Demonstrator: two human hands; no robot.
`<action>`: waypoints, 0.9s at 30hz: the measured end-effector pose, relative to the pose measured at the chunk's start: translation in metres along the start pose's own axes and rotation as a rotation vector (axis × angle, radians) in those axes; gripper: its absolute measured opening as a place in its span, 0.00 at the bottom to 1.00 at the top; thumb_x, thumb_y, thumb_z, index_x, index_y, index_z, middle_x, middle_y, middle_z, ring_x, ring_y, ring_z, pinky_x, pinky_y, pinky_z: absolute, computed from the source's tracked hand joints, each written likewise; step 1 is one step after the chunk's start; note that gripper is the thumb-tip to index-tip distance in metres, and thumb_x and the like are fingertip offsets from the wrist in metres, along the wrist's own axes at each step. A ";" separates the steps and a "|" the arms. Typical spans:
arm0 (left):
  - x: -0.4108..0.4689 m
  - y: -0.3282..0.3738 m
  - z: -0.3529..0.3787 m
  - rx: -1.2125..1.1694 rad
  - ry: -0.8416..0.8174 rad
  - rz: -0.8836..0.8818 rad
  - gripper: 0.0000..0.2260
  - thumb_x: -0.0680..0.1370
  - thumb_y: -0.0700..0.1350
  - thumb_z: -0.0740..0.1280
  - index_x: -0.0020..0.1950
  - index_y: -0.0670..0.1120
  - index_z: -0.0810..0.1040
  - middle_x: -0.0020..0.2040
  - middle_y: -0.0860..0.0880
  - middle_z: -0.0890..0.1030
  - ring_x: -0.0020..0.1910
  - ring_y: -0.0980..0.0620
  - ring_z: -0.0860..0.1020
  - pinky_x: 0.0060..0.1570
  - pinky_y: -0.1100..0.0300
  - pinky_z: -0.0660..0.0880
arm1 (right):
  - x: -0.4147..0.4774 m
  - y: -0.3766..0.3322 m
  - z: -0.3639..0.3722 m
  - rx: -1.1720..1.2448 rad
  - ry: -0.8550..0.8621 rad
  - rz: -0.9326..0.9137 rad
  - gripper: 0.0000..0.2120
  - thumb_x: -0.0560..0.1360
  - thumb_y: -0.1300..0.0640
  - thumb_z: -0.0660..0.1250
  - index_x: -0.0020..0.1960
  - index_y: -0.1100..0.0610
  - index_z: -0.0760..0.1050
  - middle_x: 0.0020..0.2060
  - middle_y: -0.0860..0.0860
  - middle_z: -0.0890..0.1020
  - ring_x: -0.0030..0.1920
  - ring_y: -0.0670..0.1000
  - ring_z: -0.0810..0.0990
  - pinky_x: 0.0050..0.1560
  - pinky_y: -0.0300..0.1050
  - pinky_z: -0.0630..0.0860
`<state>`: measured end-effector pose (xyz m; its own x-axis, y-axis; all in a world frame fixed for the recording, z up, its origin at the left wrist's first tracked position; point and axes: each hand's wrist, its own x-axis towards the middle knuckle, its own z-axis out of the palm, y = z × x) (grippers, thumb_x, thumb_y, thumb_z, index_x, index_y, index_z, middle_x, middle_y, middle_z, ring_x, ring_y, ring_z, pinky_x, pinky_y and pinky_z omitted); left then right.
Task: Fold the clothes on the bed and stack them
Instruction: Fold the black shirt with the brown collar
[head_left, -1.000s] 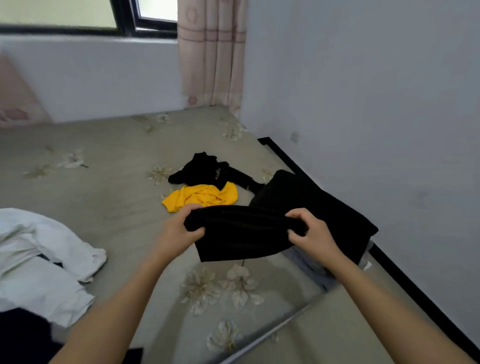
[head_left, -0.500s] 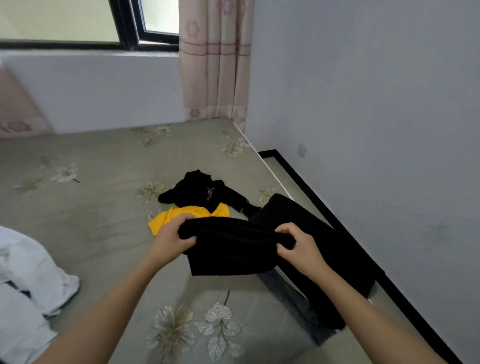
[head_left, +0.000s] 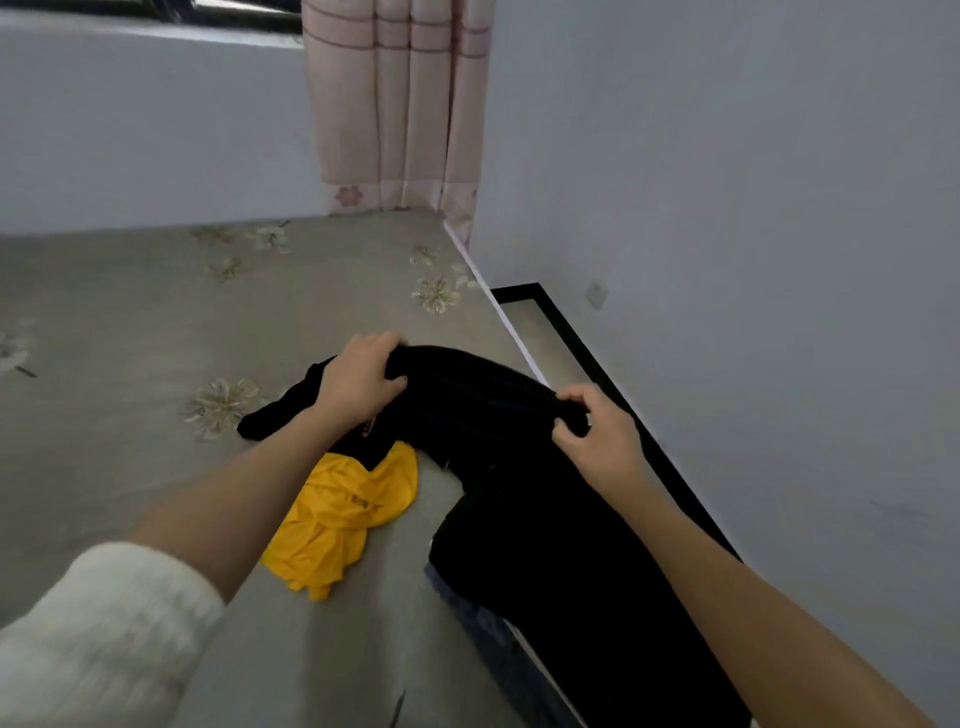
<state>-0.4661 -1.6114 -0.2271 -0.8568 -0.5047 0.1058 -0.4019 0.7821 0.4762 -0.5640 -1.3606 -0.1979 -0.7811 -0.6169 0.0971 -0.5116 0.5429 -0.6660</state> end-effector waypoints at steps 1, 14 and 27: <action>0.019 0.005 0.006 0.007 0.006 -0.001 0.16 0.74 0.41 0.66 0.60 0.42 0.72 0.59 0.43 0.76 0.60 0.42 0.70 0.53 0.51 0.69 | 0.017 0.008 -0.001 -0.002 0.023 -0.017 0.11 0.74 0.62 0.65 0.55 0.57 0.74 0.45 0.45 0.75 0.47 0.46 0.75 0.49 0.38 0.71; 0.228 -0.026 0.171 0.109 -0.120 -0.079 0.20 0.77 0.44 0.63 0.69 0.49 0.67 0.70 0.42 0.66 0.70 0.42 0.61 0.66 0.49 0.60 | 0.185 0.163 0.102 -0.137 0.207 -0.077 0.11 0.70 0.58 0.63 0.51 0.59 0.76 0.44 0.55 0.80 0.49 0.47 0.71 0.43 0.35 0.72; 0.129 -0.176 0.260 0.476 -0.324 -0.554 0.35 0.76 0.57 0.63 0.76 0.54 0.47 0.76 0.39 0.45 0.74 0.36 0.45 0.70 0.39 0.51 | 0.227 0.234 0.232 -0.471 -0.805 0.278 0.20 0.79 0.49 0.53 0.70 0.52 0.64 0.70 0.55 0.66 0.69 0.59 0.62 0.66 0.55 0.63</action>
<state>-0.5899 -1.7189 -0.5243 -0.5141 -0.7913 -0.3310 -0.8287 0.5577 -0.0463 -0.7779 -1.5053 -0.5036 -0.5068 -0.5421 -0.6703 -0.5735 0.7925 -0.2074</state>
